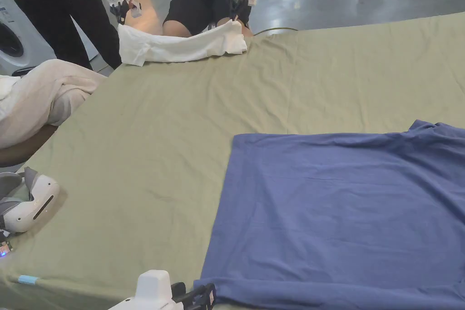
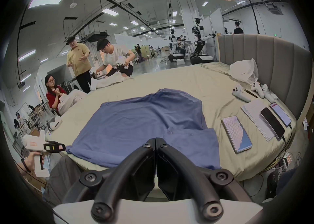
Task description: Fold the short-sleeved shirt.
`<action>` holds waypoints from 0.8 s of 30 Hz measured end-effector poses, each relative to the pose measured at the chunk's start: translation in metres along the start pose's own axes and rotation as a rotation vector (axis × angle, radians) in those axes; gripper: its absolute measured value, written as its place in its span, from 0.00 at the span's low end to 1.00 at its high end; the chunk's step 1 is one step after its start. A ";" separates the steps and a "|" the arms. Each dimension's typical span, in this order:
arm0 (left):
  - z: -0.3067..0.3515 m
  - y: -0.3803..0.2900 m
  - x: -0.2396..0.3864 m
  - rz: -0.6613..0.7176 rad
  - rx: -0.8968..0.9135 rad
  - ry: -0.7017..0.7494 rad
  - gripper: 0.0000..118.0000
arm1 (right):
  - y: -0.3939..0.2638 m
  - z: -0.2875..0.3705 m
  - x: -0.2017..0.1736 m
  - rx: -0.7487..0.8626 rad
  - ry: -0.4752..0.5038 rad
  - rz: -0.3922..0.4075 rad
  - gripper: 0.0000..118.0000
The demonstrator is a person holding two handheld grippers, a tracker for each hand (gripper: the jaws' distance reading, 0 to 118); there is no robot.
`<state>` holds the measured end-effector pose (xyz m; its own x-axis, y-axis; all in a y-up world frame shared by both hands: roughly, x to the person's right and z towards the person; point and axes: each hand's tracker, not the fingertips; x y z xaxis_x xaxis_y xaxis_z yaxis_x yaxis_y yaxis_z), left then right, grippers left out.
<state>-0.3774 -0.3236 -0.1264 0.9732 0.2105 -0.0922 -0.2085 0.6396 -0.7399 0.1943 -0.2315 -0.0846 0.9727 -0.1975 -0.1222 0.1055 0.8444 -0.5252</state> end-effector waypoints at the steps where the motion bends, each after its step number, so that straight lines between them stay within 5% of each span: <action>1: -0.009 0.002 -0.003 0.017 -0.035 -0.007 0.41 | -0.001 0.001 0.001 -0.006 -0.007 0.006 0.00; 6: -0.032 0.008 0.000 -0.026 -0.053 -0.010 0.04 | -0.003 0.007 0.008 -0.014 -0.049 -0.014 0.00; 11: -0.040 0.013 0.017 -0.134 -0.134 0.018 0.01 | -0.001 0.007 0.022 -0.050 -0.141 -0.027 0.01; 14: -0.047 0.015 0.018 -0.127 -0.151 0.031 0.01 | -0.008 -0.007 0.062 -0.129 -0.195 -0.057 0.60; 15: -0.047 0.015 0.020 -0.133 -0.156 0.035 0.01 | -0.011 -0.013 0.071 -0.129 -0.208 -0.066 0.65; 21: -0.042 0.013 0.046 -0.194 -0.170 0.081 0.01 | -0.032 -0.056 0.121 -0.337 -0.202 -0.290 0.59; 24: -0.036 0.015 0.055 -0.205 -0.172 0.091 0.01 | -0.036 -0.071 0.126 -0.392 -0.151 -0.287 0.51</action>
<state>-0.3233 -0.3291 -0.1661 0.9997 0.0175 0.0168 0.0051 0.5256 -0.8507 0.2981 -0.3222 -0.1413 0.9381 -0.2953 0.1812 0.3153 0.5109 -0.7997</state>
